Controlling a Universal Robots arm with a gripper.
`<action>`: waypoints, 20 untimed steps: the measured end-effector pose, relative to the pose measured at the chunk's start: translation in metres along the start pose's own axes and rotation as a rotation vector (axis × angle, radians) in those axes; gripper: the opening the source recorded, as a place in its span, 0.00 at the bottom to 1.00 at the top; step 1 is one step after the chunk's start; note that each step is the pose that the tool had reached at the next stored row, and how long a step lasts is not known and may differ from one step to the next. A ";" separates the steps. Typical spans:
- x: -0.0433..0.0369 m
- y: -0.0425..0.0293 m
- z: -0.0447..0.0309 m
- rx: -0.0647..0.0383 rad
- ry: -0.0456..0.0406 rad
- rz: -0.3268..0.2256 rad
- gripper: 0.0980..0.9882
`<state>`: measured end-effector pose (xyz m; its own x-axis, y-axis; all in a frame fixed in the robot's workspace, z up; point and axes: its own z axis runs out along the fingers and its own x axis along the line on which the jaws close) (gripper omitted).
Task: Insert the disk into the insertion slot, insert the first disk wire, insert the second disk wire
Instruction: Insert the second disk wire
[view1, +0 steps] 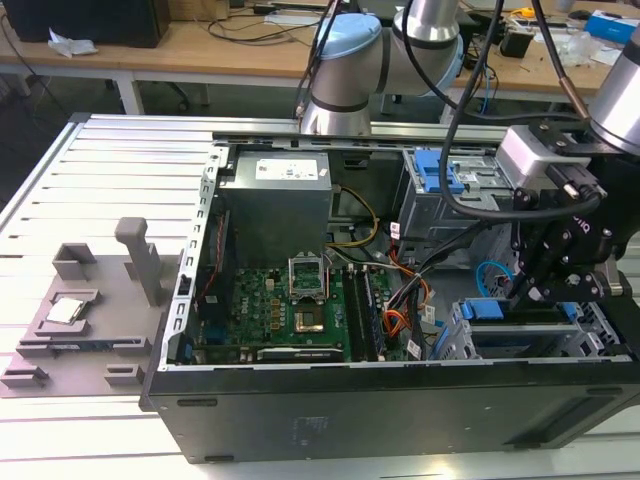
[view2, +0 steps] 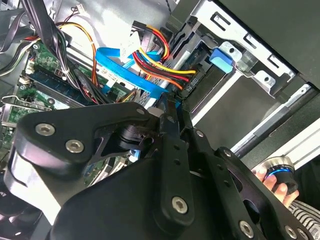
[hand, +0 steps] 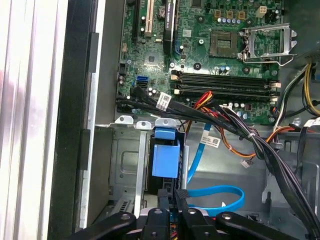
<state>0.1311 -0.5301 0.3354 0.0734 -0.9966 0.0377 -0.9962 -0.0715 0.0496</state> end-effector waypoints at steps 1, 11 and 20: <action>0.0000 0.0000 0.0001 0.000 -0.0002 0.000 0.09; -0.0056 0.0016 -0.0410 0.000 0.0004 0.000 0.01; -0.0062 0.0023 -0.0568 0.000 0.0003 0.000 0.01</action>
<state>0.1311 -0.5217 0.3920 0.0733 -0.9966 0.0380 -0.9962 -0.0714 0.0493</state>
